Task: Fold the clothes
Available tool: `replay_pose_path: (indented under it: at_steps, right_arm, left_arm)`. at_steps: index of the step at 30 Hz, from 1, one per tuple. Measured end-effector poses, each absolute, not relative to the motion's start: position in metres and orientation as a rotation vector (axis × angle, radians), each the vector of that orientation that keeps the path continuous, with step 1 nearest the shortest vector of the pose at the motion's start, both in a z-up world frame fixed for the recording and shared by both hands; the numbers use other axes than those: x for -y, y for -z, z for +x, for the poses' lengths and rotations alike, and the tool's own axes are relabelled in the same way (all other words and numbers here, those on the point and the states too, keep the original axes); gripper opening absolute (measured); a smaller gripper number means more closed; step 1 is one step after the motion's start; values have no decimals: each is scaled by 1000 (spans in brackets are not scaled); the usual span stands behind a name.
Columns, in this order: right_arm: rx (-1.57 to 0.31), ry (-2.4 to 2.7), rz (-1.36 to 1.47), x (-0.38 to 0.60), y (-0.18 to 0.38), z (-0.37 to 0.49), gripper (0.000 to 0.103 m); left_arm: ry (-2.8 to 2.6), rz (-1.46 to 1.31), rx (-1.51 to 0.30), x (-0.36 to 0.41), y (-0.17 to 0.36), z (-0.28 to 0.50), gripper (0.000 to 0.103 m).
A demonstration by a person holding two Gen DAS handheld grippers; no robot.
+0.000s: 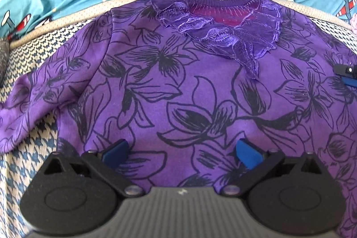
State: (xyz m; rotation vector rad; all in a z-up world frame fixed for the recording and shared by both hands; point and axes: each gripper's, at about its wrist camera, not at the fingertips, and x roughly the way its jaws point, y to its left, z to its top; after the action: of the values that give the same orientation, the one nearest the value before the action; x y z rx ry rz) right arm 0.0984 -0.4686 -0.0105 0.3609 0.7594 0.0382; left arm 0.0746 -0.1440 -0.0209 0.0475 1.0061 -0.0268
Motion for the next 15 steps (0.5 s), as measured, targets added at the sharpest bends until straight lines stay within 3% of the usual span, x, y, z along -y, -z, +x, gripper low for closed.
replay_pose_path:
  at_steps: [1,6,15]
  right_arm:
    - [-760,-31,353,469,11,99,31]
    - [-773,33,368,477,14,101,0]
    - [-771,36,416,481,12,98,3]
  left_arm:
    - [26,45,-1005,144,21,74,103]
    - [27,42,-1002,143,22,73,103]
    - [30,50,-994,144,23,72,103]
